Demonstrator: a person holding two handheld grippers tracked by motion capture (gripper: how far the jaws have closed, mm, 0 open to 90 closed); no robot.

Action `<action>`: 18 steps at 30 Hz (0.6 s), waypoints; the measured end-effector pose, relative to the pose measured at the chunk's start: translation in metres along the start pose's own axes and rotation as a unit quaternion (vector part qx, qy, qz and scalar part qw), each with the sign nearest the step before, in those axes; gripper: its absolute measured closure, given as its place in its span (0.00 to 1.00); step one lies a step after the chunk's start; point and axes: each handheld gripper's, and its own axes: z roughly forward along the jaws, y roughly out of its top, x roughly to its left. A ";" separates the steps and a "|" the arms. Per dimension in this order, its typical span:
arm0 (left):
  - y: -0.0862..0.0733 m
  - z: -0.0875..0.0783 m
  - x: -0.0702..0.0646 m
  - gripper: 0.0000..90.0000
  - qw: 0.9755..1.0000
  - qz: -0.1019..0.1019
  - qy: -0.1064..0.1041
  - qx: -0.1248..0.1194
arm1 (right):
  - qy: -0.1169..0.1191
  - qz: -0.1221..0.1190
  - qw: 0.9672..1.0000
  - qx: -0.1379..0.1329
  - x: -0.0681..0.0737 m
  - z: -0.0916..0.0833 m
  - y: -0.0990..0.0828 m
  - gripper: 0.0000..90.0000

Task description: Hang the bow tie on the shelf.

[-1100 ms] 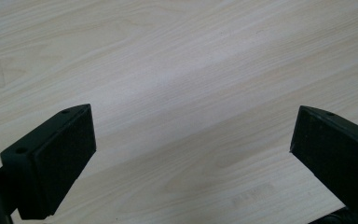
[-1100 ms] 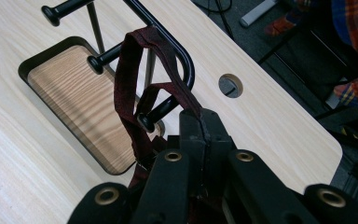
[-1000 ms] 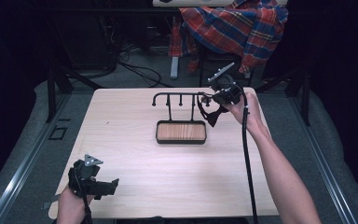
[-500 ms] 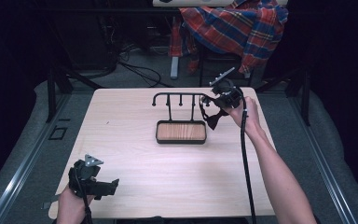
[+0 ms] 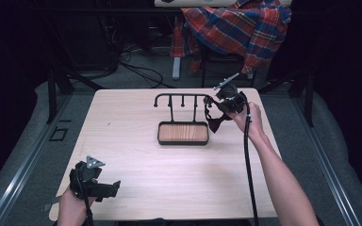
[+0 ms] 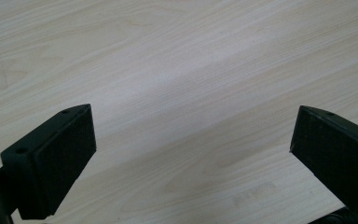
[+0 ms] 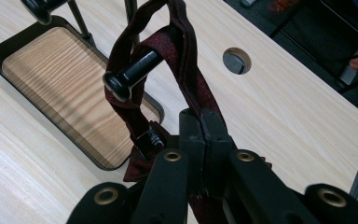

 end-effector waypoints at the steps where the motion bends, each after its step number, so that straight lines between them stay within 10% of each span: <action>1: 0.000 0.000 0.000 0.00 1.000 0.000 0.000 0.001 | 0.002 0.000 1.000 0.002 0.000 0.002 -0.001 0.99; 18: 0.000 0.000 0.000 0.00 1.000 -0.002 0.000 -0.002 | 0.032 0.011 0.999 0.006 0.003 0.014 -0.009 0.94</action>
